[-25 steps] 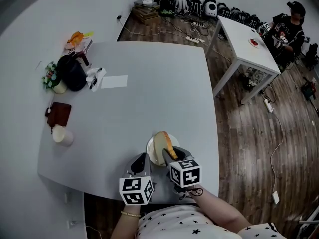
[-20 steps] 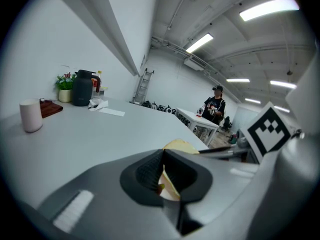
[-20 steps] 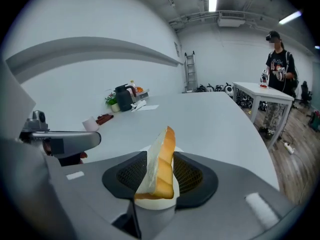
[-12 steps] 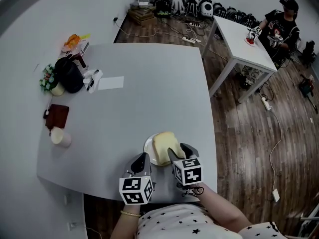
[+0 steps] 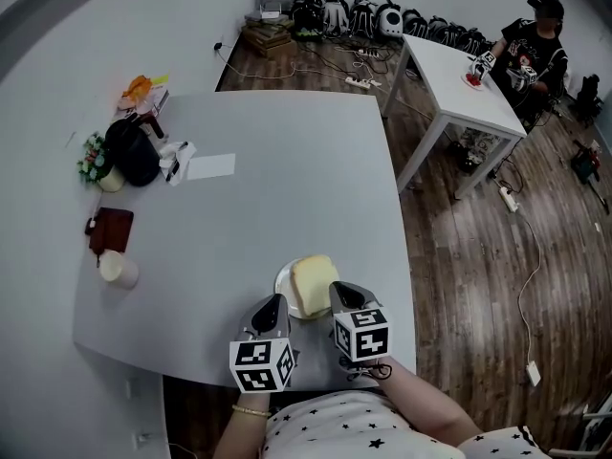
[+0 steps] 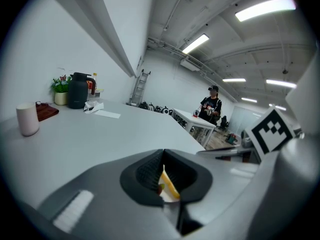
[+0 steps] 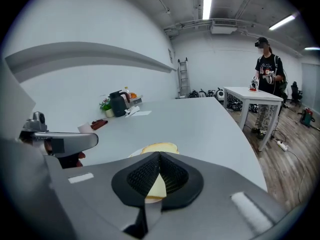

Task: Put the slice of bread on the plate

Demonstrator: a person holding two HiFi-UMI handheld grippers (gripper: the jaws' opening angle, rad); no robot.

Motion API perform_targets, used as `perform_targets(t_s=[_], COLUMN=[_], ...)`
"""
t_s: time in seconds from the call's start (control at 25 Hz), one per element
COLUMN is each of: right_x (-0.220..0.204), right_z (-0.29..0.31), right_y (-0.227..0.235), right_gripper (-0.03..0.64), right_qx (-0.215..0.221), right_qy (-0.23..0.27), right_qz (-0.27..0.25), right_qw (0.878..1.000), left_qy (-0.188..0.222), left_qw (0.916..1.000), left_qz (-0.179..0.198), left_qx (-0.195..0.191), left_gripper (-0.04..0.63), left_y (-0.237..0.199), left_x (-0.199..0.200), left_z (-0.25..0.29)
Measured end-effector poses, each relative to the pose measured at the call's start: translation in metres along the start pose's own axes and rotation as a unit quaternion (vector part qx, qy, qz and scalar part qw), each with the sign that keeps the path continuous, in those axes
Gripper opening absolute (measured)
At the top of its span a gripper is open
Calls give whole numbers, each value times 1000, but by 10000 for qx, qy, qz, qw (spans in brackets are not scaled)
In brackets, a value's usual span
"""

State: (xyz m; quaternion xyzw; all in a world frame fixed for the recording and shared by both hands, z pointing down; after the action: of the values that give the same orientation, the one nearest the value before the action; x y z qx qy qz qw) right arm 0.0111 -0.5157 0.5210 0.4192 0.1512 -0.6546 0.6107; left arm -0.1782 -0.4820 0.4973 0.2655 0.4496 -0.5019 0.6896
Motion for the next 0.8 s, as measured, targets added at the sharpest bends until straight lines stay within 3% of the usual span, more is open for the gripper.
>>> perform_targets(t_s=[0.8], right_x=[3], right_z=[-24], right_y=[-24], right_gripper=[-2], right_qx=[450], right_qy=[215], right_qz=[-214], right_qw=[9985], left_qy=[84], left_qw=[9999], left_qz=[64], left_qx=[69], left_gripper=[8], left_y=[5], left_x=[3], left_z=[-10])
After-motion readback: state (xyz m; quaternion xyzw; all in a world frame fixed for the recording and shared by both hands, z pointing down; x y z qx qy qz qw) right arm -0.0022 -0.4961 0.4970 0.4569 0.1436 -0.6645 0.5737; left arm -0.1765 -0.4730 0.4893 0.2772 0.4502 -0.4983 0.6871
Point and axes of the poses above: the fingertips, and each gripper's own axes: z forward along the fingers, y to its right, x out of its top, the point moved 10 cm from there along -z, backward along the fingers, and after that the axes turned 11 degrees about z, right-handed, at the moved point
